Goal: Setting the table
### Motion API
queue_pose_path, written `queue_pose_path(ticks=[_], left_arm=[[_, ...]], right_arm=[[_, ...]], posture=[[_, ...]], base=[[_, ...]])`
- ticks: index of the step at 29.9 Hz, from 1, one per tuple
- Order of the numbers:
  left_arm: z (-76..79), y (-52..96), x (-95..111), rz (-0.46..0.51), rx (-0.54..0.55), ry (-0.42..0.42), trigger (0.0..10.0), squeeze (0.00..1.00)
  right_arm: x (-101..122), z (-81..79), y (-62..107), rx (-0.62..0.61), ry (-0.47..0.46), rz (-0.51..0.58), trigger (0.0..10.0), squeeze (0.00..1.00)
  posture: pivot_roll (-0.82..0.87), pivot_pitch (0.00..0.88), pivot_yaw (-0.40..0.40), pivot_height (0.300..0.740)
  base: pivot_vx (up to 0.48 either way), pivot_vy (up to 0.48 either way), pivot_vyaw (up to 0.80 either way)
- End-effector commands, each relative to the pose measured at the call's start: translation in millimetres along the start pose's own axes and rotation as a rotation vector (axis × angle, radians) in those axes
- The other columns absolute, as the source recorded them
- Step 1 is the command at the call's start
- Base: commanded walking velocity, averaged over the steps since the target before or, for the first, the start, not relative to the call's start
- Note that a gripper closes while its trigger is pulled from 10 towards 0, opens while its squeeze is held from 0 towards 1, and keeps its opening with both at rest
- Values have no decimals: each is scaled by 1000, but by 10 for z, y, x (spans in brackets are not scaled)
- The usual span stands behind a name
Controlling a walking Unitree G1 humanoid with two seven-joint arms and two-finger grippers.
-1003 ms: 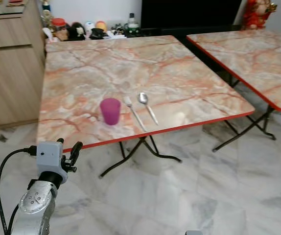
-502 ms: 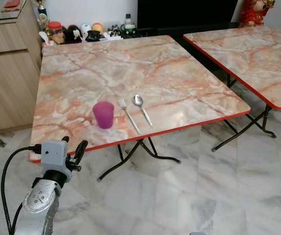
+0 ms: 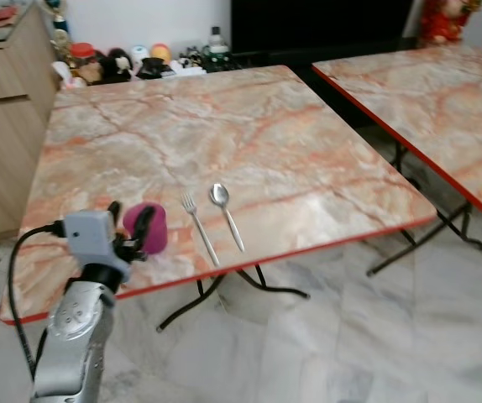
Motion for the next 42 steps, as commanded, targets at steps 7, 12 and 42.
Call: queue_pose_path(ticks=[7,12,42], left_arm=[[-32,-53,-3,-53,-29,14,10000,0],[74,-46,-148,-166,-131,-26,10000,0],[176,-156,-85,-161,-119,69,10000,0]], right_arm=[[-137,-50,27,6,-10,-34,10000,0],[-137,-48,27,4,-11,-34,10000,0],[-148,-48,30,-3,-22,-33,10000,0]], posture=[[138,117,-15,740],[137,115,-13,740],[129,104,-3,740]], base=[[0,0,0],[0,0,0],[0,134,0]])
Point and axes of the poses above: a point about 5 cm out from each wrist's last joint towards the gripper, its own y axis pointing back from the gripper into the wrist, its own x axis along the axis of the wrist's last joint, z = x × y, the point moved 4 cm from there along -y, pointing out of the wrist towards the gripper, and after that the axes turned 12 degrees about -y, right-handed, at the moved point
